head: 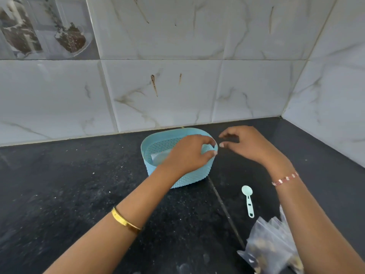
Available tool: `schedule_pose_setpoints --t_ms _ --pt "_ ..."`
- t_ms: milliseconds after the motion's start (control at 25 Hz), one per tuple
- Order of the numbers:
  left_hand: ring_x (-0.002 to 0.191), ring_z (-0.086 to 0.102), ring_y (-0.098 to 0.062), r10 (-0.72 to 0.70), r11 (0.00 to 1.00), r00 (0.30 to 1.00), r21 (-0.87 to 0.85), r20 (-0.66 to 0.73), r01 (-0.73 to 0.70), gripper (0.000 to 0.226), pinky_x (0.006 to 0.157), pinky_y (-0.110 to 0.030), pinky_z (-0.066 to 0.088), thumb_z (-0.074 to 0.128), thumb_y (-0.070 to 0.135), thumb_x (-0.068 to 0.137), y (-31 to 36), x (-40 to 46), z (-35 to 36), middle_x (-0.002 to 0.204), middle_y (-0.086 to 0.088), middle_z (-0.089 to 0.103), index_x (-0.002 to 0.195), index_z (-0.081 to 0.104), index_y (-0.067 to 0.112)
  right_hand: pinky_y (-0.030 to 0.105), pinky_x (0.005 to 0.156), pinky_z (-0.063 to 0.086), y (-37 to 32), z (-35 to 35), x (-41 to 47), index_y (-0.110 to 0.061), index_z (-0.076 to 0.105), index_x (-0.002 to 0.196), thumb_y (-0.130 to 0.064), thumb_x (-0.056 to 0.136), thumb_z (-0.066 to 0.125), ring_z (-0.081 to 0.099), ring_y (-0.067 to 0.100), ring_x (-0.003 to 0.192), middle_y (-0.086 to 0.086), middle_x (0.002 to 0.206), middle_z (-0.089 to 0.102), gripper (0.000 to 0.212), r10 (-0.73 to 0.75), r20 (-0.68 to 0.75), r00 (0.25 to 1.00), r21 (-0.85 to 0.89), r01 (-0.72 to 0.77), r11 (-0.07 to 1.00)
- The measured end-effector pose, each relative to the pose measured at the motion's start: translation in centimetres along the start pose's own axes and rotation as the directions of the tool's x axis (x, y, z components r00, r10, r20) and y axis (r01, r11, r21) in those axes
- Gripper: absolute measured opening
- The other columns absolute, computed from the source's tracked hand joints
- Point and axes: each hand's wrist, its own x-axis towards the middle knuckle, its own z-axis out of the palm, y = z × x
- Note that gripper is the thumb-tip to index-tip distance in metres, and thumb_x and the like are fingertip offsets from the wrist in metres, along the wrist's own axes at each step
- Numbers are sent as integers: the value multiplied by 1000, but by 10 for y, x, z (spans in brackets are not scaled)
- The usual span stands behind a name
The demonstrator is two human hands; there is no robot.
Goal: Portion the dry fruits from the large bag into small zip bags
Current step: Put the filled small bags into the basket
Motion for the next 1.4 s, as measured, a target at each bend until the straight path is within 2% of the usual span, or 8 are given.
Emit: schedule_pose_setpoints --t_ms 160,320,520,680,880,1040,1120,1400 --pt "107 62 -13 100 965 981 -258 167 -54 31 94 -24 45 62 28 86 28 -21 45 116 0 68 114 64 15 22 81 47 17 -12 -64 -19 68 101 -21 81 68 62 13 88 -1 93 67 20 152 -23 988 71 -150 986" --pt "96 64 -9 72 893 929 -438 362 101 30 95 -28 49 65 26 84 35 -32 98 108 -5 70 111 66 12 11 66 40 37 -9 -115 -19 68 98 -19 83 67 59 4 77 -6 84 66 15 311 36 950 68 -313 947" --pt "72 56 -13 -81 844 881 -438 465 309 30 83 -33 49 63 20 83 46 -40 142 70 3 57 109 64 6 21 77 42 70 10 -154 -12 69 99 -14 85 60 62 21 95 6 100 67 17 514 78 854 -108 -506 856" --pt "86 67 -27 -116 816 830 -424 545 392 18 87 -42 54 65 16 79 49 -49 160 85 -13 69 93 69 5 20 77 38 86 23 -171 -13 67 109 -11 84 57 58 24 104 8 117 62 27 601 164 782 -267 -551 791" --pt "75 56 -20 -130 769 836 -479 533 424 17 85 -45 53 68 13 80 49 -56 164 76 -11 56 69 56 8 16 57 37 86 25 -175 -5 63 109 -12 81 65 55 17 84 -2 93 52 29 560 191 806 -195 -528 827" --pt "64 54 -9 -75 686 852 -593 518 421 9 66 -25 52 67 12 82 51 -62 149 68 -2 57 75 61 9 13 53 37 75 18 -173 6 65 83 -2 80 63 46 8 57 -7 64 53 9 503 203 840 98 -528 843" --pt "64 54 -5 -48 661 881 -647 470 381 10 65 -18 47 66 11 83 52 -64 138 66 5 59 74 64 14 23 59 38 65 10 -171 -1 66 77 1 80 59 46 14 61 0 64 56 8 465 230 855 252 -514 820" --pt "75 59 -12 -68 625 978 -755 198 196 6 72 -24 47 66 11 82 49 -57 82 77 -3 66 77 67 12 17 56 46 21 -14 -139 -8 68 80 8 82 47 53 19 66 20 76 64 27 282 219 934 384 -348 855"
